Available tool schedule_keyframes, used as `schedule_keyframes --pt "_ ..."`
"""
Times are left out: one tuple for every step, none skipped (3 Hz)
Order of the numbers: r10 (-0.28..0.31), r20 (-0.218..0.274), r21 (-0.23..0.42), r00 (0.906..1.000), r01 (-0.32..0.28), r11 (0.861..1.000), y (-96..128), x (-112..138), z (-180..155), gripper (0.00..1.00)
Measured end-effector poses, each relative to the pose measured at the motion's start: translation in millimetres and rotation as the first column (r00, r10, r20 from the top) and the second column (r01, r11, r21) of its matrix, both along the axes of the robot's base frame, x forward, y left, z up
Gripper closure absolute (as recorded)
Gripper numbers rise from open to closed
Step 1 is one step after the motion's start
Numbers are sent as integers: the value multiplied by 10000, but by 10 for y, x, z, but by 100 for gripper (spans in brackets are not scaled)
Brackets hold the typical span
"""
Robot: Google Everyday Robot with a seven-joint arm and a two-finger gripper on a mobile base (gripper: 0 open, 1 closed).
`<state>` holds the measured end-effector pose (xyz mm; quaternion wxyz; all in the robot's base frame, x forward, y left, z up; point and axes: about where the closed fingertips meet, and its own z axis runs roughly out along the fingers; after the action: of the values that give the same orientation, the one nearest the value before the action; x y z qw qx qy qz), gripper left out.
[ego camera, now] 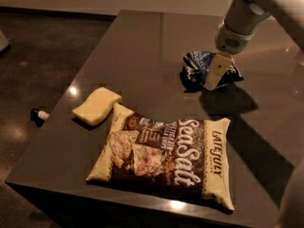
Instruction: Move blue chip bag near brown chip bag
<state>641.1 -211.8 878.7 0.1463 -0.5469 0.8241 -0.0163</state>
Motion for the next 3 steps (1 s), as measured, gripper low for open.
schedule_keyframes --pt "-43 -437 -88 9990 39 10000 -37 -30 -130 15" --pt "155 -587 94 9982 -149 9998 18 -58 -127 40" --pt "790 -457 370 9958 -774 9963 245 -161 -12 63"
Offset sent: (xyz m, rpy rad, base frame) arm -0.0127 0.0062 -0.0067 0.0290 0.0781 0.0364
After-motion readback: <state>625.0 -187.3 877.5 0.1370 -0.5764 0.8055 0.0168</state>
